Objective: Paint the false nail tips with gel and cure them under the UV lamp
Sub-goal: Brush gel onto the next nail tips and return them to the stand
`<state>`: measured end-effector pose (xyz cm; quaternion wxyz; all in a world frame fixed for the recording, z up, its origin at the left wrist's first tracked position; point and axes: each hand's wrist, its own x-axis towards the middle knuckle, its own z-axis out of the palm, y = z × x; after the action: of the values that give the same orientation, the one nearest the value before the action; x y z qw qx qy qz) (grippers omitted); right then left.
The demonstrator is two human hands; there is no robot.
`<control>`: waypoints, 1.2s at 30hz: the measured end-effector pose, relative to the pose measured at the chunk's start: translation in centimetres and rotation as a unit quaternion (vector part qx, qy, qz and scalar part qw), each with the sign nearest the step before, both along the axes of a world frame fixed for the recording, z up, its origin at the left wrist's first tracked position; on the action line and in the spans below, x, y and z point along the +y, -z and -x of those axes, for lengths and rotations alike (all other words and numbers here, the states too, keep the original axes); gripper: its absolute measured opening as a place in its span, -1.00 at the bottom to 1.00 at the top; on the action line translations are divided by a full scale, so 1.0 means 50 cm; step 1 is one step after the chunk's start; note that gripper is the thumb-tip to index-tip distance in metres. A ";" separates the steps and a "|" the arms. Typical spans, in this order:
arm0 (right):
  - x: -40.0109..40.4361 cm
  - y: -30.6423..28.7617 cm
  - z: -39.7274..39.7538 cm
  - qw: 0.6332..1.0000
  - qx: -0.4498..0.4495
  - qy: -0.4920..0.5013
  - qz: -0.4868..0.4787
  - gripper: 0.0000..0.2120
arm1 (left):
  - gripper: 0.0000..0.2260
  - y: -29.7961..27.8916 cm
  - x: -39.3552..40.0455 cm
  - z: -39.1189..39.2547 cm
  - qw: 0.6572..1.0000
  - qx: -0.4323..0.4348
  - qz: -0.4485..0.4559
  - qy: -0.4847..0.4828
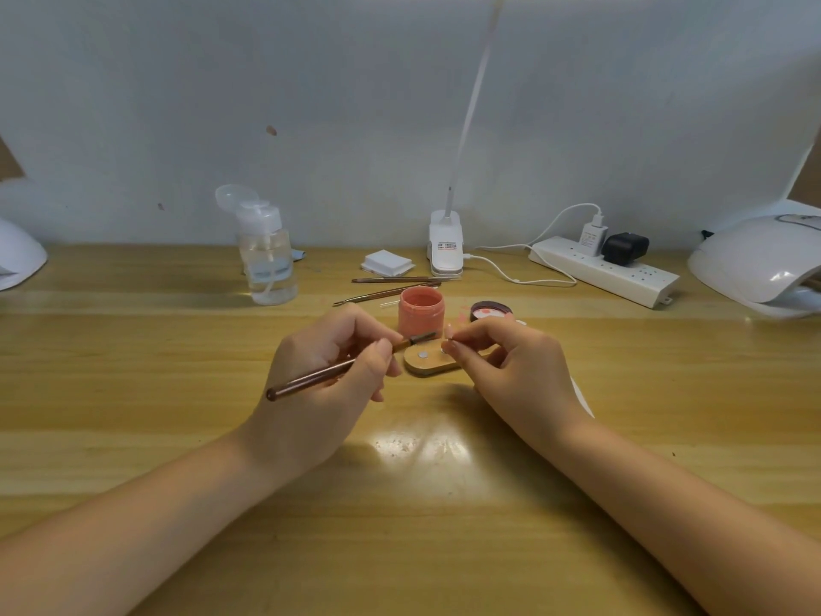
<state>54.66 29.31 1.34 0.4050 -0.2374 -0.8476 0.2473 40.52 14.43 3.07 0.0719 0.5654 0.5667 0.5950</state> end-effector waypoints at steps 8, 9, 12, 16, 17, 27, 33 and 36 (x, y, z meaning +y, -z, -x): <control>-0.002 -0.001 0.001 1.000 0.004 0.006 0.001 -0.93 | -0.80 0.002 -0.001 -0.004 1.000 0.014 0.010 0.020; -0.003 0.000 0.000 1.000 0.004 0.007 0.001 -0.93 | -0.80 0.001 -0.001 -0.005 1.000 0.011 0.004 0.017; -0.004 0.000 -0.002 1.000 0.002 0.006 -0.006 -0.91 | -0.85 0.002 0.003 -0.007 1.000 0.001 0.003 -0.005; -0.008 0.000 -0.003 0.999 -0.006 0.014 -0.029 -0.92 | -0.89 0.006 0.000 -0.007 1.000 0.008 0.022 0.005; -0.008 -0.001 -0.003 0.999 -0.008 0.015 -0.032 -0.92 | -0.86 0.006 -0.002 -0.007 1.000 0.009 0.017 0.012; -0.008 -0.001 -0.002 0.999 -0.010 0.021 -0.033 -0.93 | -0.90 -0.004 -0.004 -0.009 0.999 0.019 0.026 0.014; -0.005 -0.001 -0.001 1.000 -0.012 0.018 -0.012 -0.92 | -0.89 -0.061 0.039 0.015 0.994 -0.059 0.034 -0.091; -0.004 -0.001 0.000 1.000 -0.016 0.017 -0.007 -0.92 | -0.87 -0.103 0.092 0.054 0.975 -0.057 0.148 -0.155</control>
<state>54.65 29.11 1.41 0.3972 -0.2531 -0.8514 0.2310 37.83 19.02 8.22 0.0942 0.4191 0.7240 0.5397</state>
